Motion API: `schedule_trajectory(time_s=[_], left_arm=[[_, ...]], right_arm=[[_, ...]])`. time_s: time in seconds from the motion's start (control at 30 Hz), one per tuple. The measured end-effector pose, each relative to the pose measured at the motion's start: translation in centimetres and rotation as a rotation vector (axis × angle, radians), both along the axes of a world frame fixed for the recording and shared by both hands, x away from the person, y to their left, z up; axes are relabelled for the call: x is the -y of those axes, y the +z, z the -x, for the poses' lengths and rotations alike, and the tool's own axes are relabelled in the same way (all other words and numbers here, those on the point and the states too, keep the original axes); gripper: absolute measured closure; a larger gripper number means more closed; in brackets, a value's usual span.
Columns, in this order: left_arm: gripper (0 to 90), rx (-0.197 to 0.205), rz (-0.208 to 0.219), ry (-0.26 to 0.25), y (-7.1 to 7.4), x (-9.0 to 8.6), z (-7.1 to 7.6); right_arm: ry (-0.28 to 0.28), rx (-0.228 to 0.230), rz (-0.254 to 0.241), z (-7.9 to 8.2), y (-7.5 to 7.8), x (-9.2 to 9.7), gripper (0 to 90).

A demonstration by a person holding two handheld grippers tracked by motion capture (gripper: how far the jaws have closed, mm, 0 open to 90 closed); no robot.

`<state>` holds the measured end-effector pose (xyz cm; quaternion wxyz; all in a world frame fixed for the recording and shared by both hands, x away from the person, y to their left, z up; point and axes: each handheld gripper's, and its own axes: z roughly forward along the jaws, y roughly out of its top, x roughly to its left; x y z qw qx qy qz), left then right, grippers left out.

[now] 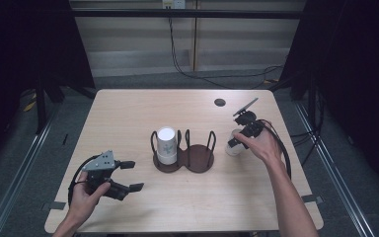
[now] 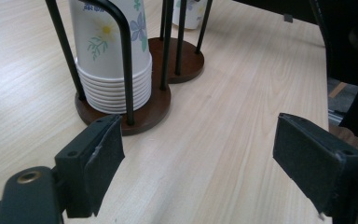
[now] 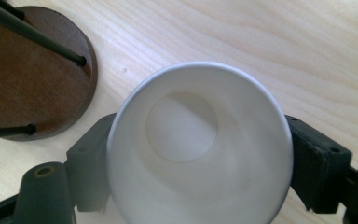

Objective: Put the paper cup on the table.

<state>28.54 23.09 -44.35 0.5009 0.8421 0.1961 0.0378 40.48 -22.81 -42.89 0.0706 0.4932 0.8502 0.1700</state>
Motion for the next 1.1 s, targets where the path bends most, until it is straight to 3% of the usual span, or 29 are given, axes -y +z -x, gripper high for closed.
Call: schedule_trajectory(time_s=[0.37,0.83,0.97,1.1], left_arm=[[16.0,-0.007,0.000,0.000,-0.1,-0.2,0.0],[16.0,-0.006,-0.006,-0.003,-0.2,-0.2,0.0],[16.0,-0.008,-0.006,0.000,-0.2,-0.2,-0.1],[16.0,-0.010,-0.005,-0.002,-0.2,-0.2,-0.1]], right_arm=[[-0.002,0.018,-0.021,-0.1,0.1,0.0,16.2],[-0.003,0.095,-0.073,0.2,0.8,0.2,14.6],[-0.009,0.122,-0.096,0.3,1.0,0.3,14.4],[-0.030,0.152,-0.155,0.5,1.3,0.6,14.1]])
